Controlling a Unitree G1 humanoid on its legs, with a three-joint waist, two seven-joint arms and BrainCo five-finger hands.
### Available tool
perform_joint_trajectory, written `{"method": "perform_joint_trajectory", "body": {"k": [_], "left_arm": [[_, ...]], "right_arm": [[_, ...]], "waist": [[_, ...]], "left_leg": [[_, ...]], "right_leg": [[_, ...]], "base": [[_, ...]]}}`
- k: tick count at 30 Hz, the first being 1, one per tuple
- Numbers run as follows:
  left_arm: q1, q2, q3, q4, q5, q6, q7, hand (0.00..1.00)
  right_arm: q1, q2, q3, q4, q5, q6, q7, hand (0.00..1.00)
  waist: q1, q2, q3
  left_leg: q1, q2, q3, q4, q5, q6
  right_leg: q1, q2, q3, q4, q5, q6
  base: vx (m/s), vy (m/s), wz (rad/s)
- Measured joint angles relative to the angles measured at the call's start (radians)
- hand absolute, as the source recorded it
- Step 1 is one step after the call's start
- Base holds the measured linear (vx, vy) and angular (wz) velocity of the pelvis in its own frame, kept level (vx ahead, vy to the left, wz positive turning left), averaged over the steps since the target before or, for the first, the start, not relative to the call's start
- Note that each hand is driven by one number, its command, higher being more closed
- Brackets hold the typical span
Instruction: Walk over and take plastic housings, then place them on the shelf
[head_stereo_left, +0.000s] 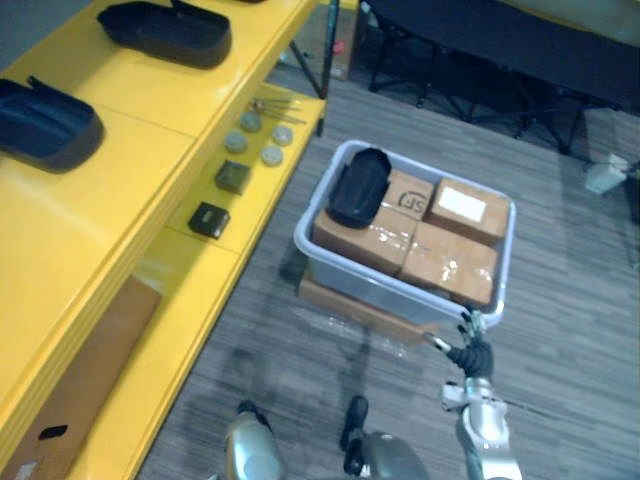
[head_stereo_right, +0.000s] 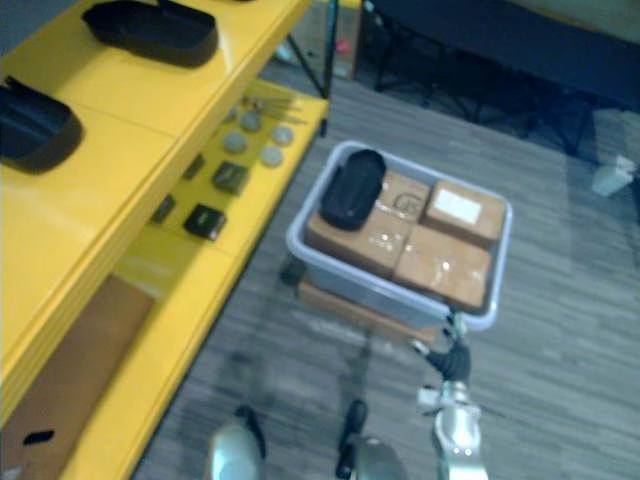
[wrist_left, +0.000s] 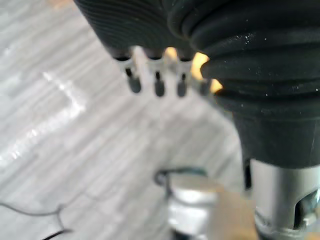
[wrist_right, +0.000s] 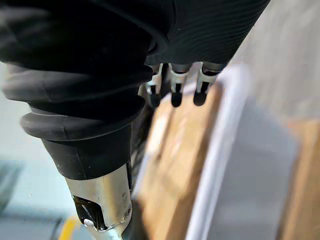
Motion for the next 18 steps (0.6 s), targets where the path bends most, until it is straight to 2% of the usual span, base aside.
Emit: {"method": "perform_joint_trajectory", "body": {"k": [4,6,9,11,14,18], "left_arm": [[-0.016,-0.008,-0.043,-0.038,0.039,-0.07,0.04,0.0],[-0.046,-0.005,-0.081,-0.072,0.095,-0.084,0.04,0.0],[-0.069,0.019,-0.128,-0.132,0.102,-0.113,0.016,0.0],[-0.087,0.028,-0.158,-0.153,0.093,-0.12,0.014,0.0],[-0.106,0.029,-0.195,-0.174,0.095,-0.119,0.011,0.0],[-0.108,0.021,-0.198,-0.177,0.125,-0.118,-0.004,0.0]], "right_arm": [[-0.002,0.019,-0.061,0.228,0.069,0.014,-0.057,0.0],[-0.002,0.039,-0.098,0.316,0.133,0.008,-0.06,0.0],[0.002,0.066,-0.116,0.337,0.157,-0.015,-0.056,0.0],[-0.004,0.078,-0.115,0.337,0.147,-0.028,-0.05,0.0],[-0.027,0.093,-0.111,0.337,0.145,-0.028,-0.015,0.0],[-0.039,0.096,-0.107,0.337,0.148,-0.028,-0.008,0.0]], "waist": [[-0.004,0.018,-0.013],[-0.004,0.024,-0.016],[-0.015,0.025,-0.017],[-0.013,0.02,-0.02],[-0.009,0.011,-0.025],[-0.008,-0.003,-0.034]], "left_leg": [[0.023,-0.05,-0.053,-0.045,0.028,0.02],[0.034,-0.074,-0.058,-0.075,0.053,0.039],[0.062,-0.109,-0.074,-0.11,0.066,0.051],[0.073,-0.118,-0.076,-0.122,0.067,0.051],[0.082,-0.124,-0.074,-0.132,0.067,0.051],[0.104,-0.131,-0.071,-0.136,0.062,0.055]], "right_leg": [[0.013,-0.02,-0.001,0.0,-0.001,0.012],[0.016,-0.036,-0.001,0.003,0.009,0.02],[0.039,-0.048,-0.004,-0.012,0.02,0.035],[0.052,-0.053,-0.003,-0.024,0.023,0.038],[0.055,-0.055,-0.001,-0.031,0.025,0.041],[0.066,-0.06,0.013,-0.03,0.022,0.038]], "base": [[0.04,0.043,0.05],[0.12,0.044,0.09],[0.11,0.046,0.07],[0.05,0.033,0.02],[0.01,0.012,0.01],[-0.03,0.023,-0.1]]}}
